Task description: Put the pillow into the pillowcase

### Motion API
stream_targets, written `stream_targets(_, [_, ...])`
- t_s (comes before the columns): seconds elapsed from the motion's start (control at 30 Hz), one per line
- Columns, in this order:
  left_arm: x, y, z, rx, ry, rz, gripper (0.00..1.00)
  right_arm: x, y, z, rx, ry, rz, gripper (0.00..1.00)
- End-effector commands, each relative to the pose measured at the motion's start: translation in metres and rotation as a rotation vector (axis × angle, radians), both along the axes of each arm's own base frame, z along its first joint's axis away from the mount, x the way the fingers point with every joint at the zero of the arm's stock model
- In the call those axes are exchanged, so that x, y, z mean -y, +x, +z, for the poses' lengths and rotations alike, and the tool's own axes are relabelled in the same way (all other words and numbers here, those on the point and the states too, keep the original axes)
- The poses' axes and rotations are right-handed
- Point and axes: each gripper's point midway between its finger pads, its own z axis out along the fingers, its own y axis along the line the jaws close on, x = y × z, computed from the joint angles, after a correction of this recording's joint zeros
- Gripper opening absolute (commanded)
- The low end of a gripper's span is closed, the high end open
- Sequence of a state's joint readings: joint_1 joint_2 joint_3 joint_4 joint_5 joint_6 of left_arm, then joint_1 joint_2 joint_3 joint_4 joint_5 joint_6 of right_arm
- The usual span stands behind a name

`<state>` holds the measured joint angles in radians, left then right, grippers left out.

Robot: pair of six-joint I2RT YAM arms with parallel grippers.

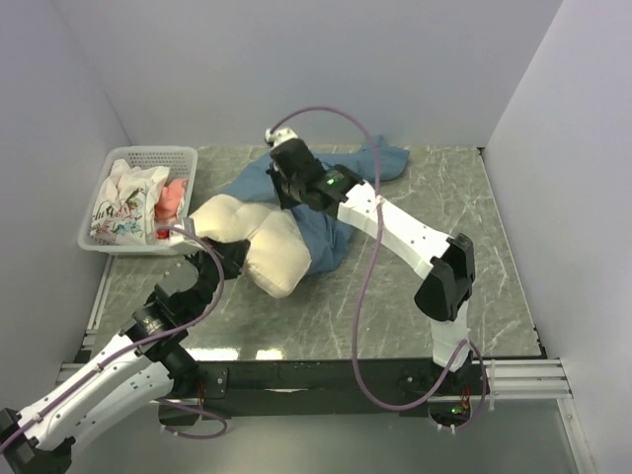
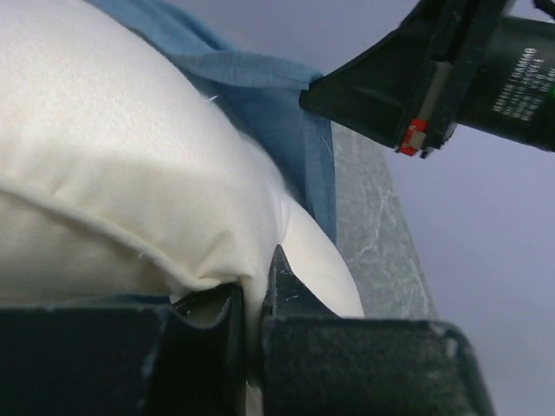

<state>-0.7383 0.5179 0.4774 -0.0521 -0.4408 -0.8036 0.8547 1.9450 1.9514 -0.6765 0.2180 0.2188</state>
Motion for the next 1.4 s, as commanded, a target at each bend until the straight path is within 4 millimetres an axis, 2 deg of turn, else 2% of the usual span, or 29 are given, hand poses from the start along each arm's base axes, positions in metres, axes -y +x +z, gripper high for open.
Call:
stream_targets(0.0, [0.001, -0.003, 0.125, 0.241, -0.114, -0.025, 0.01, 0.002, -0.043, 0.121, 0.044, 0.23, 0.081, 0.0])
stream_targets(0.03, [0.002, -0.002, 0.144, 0.249, -0.117, -0.022, 0.01, 0.001, -0.064, 0.15, 0.041, 0.313, 0.143, 0.0])
stream_targets(0.07, [0.003, -0.001, 0.154, 0.253, -0.119, -0.026, 0.01, 0.003, -0.072, 0.169, 0.052, 0.357, 0.158, 0.0])
stream_targets(0.13, [0.011, 0.005, 0.179, 0.257, -0.114, -0.035, 0.02, 0.008, -0.104, 0.224, 0.067, 0.499, 0.248, 0.0])
stream_targets(0.17, [0.013, 0.008, 0.179, 0.232, -0.093, -0.038, 0.03, 0.008, -0.119, 0.241, 0.06, 0.551, 0.31, 0.0])
stream_targets(0.2, [0.017, 0.01, 0.183, 0.219, -0.084, -0.045, 0.04, 0.013, -0.132, 0.269, 0.092, 0.608, 0.344, 0.0])
stream_targets(0.23, [0.022, 0.016, 0.195, 0.207, -0.085, -0.042, 0.07, 0.023, -0.141, 0.289, 0.113, 0.656, 0.355, 0.0])
stream_targets(0.3, [0.026, 0.019, 0.197, 0.177, -0.066, -0.047, 0.16, 0.04, -0.157, 0.327, 0.158, 0.74, 0.386, 0.0])
stream_targets(0.33, [0.027, 0.021, 0.205, 0.179, -0.072, -0.044, 0.29, 0.054, -0.156, 0.342, 0.169, 0.789, 0.364, 0.0])
stream_targets(0.4, [0.026, 0.021, 0.212, 0.19, -0.082, -0.036, 0.37, 0.066, -0.163, 0.363, 0.173, 0.868, 0.411, 0.0])
stream_targets(0.43, [0.023, 0.02, 0.216, 0.195, -0.092, -0.025, 0.46, 0.081, -0.162, 0.373, 0.162, 0.917, 0.394, 0.0])
stream_targets(0.47, [0.02, 0.019, 0.219, 0.202, -0.101, -0.02, 0.49, 0.084, -0.157, 0.375, 0.158, 0.939, 0.401, 0.0])
stream_targets(0.53, [0.013, 0.014, 0.231, 0.234, -0.12, -0.01, 0.57, 0.089, -0.173, 0.38, 0.105, 0.977, 0.478, 0.0])
stream_targets(0.57, [0.011, 0.012, 0.235, 0.246, -0.129, -0.01, 0.61, 0.091, -0.168, 0.379, 0.105, 0.983, 0.48, 0.0])
stream_targets(0.6, [0.01, 0.01, 0.239, 0.263, -0.134, -0.009, 0.63, 0.092, -0.172, 0.38, 0.094, 0.989, 0.5, 0.0])
stream_targets(0.7, [0.007, 0.01, 0.24, 0.258, -0.133, 0.005, 0.71, 0.095, -0.18, 0.385, 0.064, 1.014, 0.544, 0.0])
stream_targets(0.8, [0.004, 0.011, 0.231, 0.23, -0.139, 0.02, 0.84, 0.1, -0.184, 0.389, 0.048, 1.03, 0.571, 0.0])
stream_targets(0.87, [-0.011, 0.006, 0.228, 0.225, -0.18, 0.073, 0.88, 0.103, -0.186, 0.391, 0.04, 1.036, 0.583, 0.0])
stream_targets(0.9, [-0.014, 0.006, 0.215, 0.202, -0.202, 0.092, 0.9, 0.107, -0.188, 0.393, 0.044, 1.041, 0.58, 0.0])
stream_targets(0.93, [-0.029, -0.004, 0.224, 0.238, -0.254, 0.114, 0.91, 0.108, -0.188, 0.393, 0.043, 1.044, 0.582, 0.0])
stream_targets(0.97, [-0.038, -0.008, 0.223, 0.246, -0.281, 0.139, 0.92, 0.108, -0.188, 0.391, 0.032, 1.045, 0.594, 0.0])
stream_targets(1.0, [-0.049, -0.008, 0.216, 0.236, -0.302, 0.192, 0.93, 0.111, -0.192, 0.393, 0.03, 1.052, 0.591, 0.0])
stream_targets(1.03, [-0.066, -0.017, 0.22, 0.246, -0.341, 0.235, 0.94, 0.112, -0.193, 0.393, 0.026, 1.053, 0.593, 0.0])
stream_targets(1.07, [-0.076, -0.019, 0.208, 0.208, -0.324, 0.276, 0.94, 0.112, -0.193, 0.391, 0.019, 1.052, 0.599, 0.0])
stream_targets(1.1, [-0.096, -0.022, 0.209, 0.193, -0.379, 0.363, 0.95, 0.114, -0.198, 0.393, 0.022, 1.056, 0.605, 0.0])
stream_targets(1.13, [-0.106, -0.028, 0.208, 0.181, -0.4, 0.396, 0.94, 0.115, -0.199, 0.393, 0.023, 1.058, 0.604, 0.0])
stream_targets(1.17, [-0.112, -0.03, 0.198, 0.146, -0.382, 0.425, 0.93, 0.115, -0.199, 0.391, 0.024, 1.059, 0.603, 0.0])
stream_targets(1.23, [-0.126, -0.033, 0.192, 0.117, -0.425, 0.49, 0.9, 0.121, -0.205, 0.395, 0.043, 1.066, 0.6, 0.0])
stream_targets(1.37, [-0.127, -0.032, 0.171, 0.025, -0.418, 0.537, 0.86, 0.129, -0.203, 0.402, 0.066, 1.069, 0.581, 0.0])
